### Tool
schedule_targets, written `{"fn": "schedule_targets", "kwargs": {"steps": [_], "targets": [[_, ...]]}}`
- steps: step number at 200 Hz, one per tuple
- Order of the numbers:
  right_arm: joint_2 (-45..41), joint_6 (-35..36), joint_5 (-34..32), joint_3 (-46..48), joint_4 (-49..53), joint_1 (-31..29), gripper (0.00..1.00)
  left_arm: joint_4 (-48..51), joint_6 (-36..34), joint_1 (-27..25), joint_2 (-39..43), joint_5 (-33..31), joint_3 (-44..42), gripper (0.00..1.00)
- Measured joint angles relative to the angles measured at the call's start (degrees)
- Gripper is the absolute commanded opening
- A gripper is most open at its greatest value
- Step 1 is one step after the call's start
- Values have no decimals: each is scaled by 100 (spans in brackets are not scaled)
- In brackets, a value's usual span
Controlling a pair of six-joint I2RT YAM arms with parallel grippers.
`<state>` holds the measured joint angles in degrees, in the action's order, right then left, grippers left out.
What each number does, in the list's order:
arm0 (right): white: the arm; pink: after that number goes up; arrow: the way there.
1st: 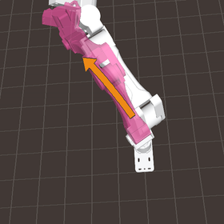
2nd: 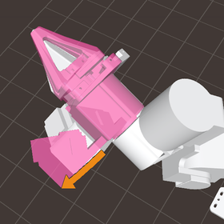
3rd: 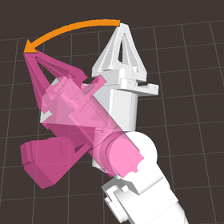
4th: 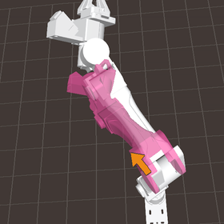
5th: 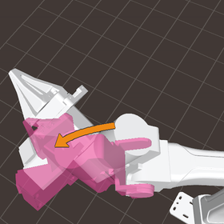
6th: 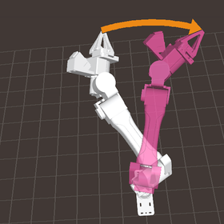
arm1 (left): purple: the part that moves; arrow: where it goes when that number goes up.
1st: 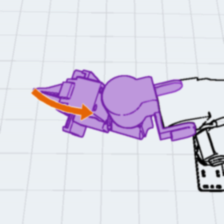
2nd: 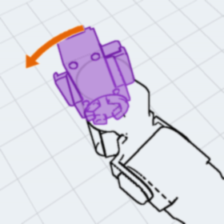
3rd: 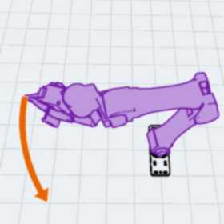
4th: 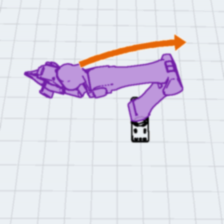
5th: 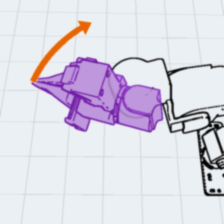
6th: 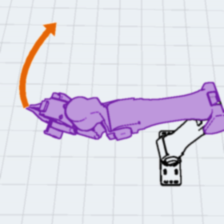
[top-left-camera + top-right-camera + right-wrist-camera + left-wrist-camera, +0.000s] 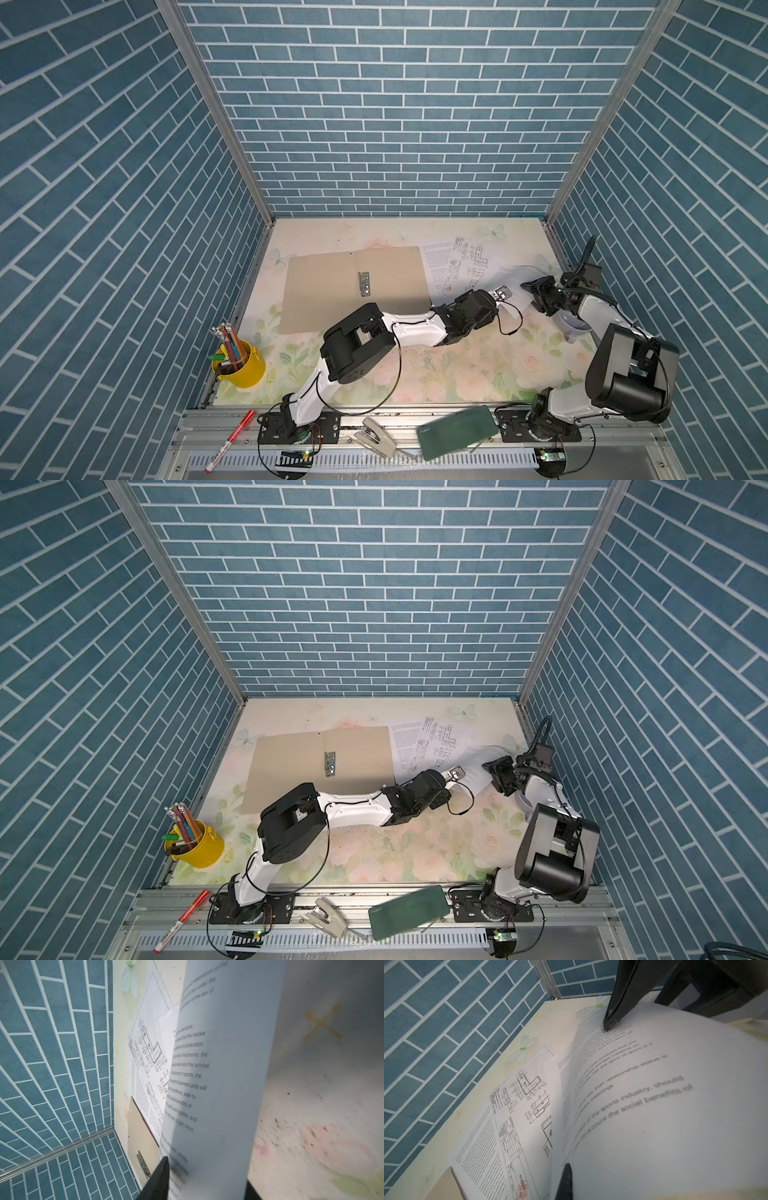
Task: Put the files into the folder
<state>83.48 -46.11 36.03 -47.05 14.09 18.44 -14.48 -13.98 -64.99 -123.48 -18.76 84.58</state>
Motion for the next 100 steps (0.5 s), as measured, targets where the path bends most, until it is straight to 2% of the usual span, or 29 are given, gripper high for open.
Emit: {"fn": "schedule_targets", "kwargs": {"steps": [100], "targets": [[70,-9,17,-4,74,0,5,-90,-20,-22,2,81,-168,11]]}}
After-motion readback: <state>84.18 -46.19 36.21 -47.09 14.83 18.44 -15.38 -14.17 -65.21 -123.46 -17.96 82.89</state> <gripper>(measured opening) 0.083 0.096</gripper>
